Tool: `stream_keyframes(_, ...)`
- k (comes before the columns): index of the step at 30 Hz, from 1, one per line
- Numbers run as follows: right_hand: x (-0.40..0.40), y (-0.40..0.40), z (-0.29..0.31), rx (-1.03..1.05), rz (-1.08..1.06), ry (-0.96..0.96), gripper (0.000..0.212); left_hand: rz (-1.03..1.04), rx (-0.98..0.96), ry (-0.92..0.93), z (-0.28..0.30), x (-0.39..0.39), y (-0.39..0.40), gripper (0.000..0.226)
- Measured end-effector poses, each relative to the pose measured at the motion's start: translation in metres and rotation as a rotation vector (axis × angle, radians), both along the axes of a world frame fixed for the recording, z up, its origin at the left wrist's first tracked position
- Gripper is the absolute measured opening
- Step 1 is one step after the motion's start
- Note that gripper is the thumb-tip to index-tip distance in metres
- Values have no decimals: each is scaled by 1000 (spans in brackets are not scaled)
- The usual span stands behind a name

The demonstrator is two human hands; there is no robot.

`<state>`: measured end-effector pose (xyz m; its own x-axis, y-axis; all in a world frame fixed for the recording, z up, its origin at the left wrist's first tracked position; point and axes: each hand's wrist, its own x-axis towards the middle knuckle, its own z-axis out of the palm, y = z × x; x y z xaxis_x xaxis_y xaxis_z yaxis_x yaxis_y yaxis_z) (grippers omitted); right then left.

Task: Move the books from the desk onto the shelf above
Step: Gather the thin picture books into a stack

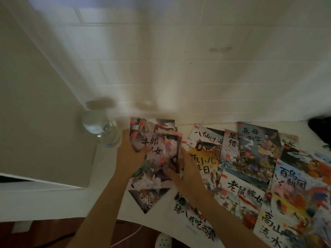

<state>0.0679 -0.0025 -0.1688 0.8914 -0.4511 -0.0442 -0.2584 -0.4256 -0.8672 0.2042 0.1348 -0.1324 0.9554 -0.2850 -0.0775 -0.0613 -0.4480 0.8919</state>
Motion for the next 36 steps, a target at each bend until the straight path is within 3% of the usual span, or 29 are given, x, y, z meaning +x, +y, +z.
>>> stream_keyframes(4, -1, 3, 19, 271, -56, 35, 35, -151, -86, 146, 28, 14, 15, 54)
stream_keyframes(7, -11, 17, 17, 234, -58, 164, 26, -307, 147, 159, 20, 19, 22, 50)
stream_keyframes(10, -27, 50, 6, 205, -75, 374, 9, -323, 383, 102, -6, 11, 26, 57)
stream_keyframes(13, -32, 70, -8, 237, -227, 437, 18, -336, 648, 58, -26, -1, 26, 69)
stream_keyframes(17, -34, 87, -14, 272, -384, 355, 56, -295, 717, 89, -30, -13, 18, 72)
stream_keyframes(20, -28, 88, -6, 386, -494, 331, 43, -305, 785, 233, -20, -11, 12, 75)
stream_keyframes(23, -28, 77, -5, 499, -519, 283, 31, -399, 708, 212, -1, -4, 15, 42)
stream_keyframes(26, -31, 62, 5, 663, -500, 203, 42, -435, 551, 151, 29, -9, 9, 23)
stream_keyframes(29, -35, 32, 23, 616, -479, 199, 35, -550, 403, 121, 58, -23, -15, 20)
stream_keyframes(32, -53, -10, 49, 539, -492, 63, 32, -614, 188, 132, 80, -41, -47, 22)
stream_keyframes(36, -101, -55, 72, 424, -570, 24, 27, -492, -9, 343, 74, -75, -94, 25)
